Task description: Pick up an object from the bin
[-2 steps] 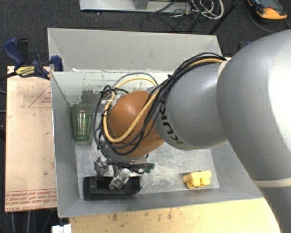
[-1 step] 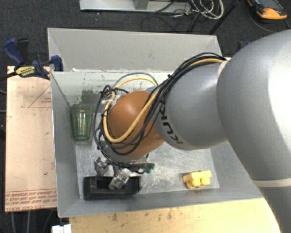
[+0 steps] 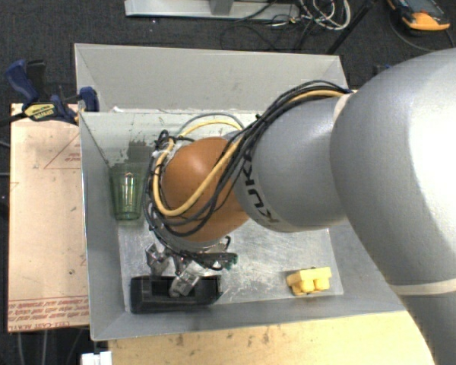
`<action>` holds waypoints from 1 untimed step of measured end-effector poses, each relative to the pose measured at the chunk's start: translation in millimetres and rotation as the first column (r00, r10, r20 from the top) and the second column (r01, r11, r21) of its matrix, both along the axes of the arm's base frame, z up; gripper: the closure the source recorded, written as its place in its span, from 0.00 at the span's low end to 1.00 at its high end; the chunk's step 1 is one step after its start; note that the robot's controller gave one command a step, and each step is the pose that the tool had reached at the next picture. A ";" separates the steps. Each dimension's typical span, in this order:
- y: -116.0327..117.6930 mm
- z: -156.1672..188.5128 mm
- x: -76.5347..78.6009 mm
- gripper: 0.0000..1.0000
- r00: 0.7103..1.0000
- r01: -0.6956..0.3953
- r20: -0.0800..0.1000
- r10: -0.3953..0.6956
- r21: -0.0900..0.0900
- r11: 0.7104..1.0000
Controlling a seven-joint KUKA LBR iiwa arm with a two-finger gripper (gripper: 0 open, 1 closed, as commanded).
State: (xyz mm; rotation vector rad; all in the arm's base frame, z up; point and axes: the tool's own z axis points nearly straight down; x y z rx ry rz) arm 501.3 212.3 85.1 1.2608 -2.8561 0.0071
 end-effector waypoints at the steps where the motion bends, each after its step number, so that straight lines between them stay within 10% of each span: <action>1: 13.6 163.8 1.7 1.00 0.997 -0.071 0.022 0.070 0.016 0.997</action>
Offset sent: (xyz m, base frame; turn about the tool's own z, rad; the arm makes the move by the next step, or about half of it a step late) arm 0.0000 0.0000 0.0000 0.0000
